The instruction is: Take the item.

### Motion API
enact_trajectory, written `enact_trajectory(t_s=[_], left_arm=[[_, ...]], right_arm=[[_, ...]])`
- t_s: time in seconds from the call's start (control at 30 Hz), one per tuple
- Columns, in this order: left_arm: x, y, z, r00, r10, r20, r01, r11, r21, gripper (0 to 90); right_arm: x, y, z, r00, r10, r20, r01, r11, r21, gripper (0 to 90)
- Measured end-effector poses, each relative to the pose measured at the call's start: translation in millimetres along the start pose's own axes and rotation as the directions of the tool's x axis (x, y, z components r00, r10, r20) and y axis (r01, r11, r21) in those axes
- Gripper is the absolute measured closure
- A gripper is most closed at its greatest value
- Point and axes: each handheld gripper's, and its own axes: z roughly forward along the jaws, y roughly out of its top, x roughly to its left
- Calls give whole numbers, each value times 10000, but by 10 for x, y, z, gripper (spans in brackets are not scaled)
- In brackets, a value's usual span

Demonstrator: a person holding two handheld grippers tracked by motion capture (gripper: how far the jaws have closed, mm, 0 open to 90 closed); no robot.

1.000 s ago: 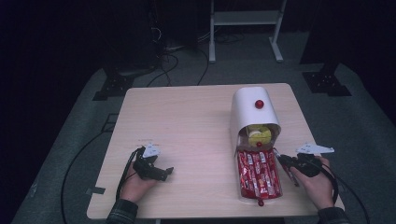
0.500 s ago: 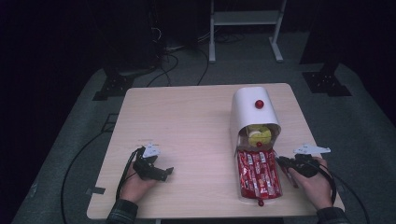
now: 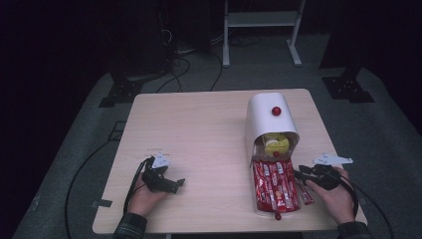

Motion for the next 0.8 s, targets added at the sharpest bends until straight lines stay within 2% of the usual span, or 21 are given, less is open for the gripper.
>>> enact_trajectory(t_s=[0.2, 0.27, 0.63, 0.8], left_arm=[[-1, -1, 0, 10000, 3, 1, -3, 10000, -3, 0], [-1, -1, -1, 10000, 3, 4, -3, 10000, -4, 0], [-1, -1, -1, 10000, 1, 3, -1, 10000, -6, 0], [-1, -1, -1, 10000, 2, 4, -2, 10000, -2, 0]], right_arm=[[-13, -2, -40, 9999, 138, 1, -138, 9996, -236, 519], [-24, -5, -45, 10000, 36, 53, -35, 9995, -329, 483], [-90, -35, -93, 9989, -27, 465, 59, 9976, -686, 301], [-172, -48, -139, 9971, 152, 749, -93, 9969, -785, 261]])
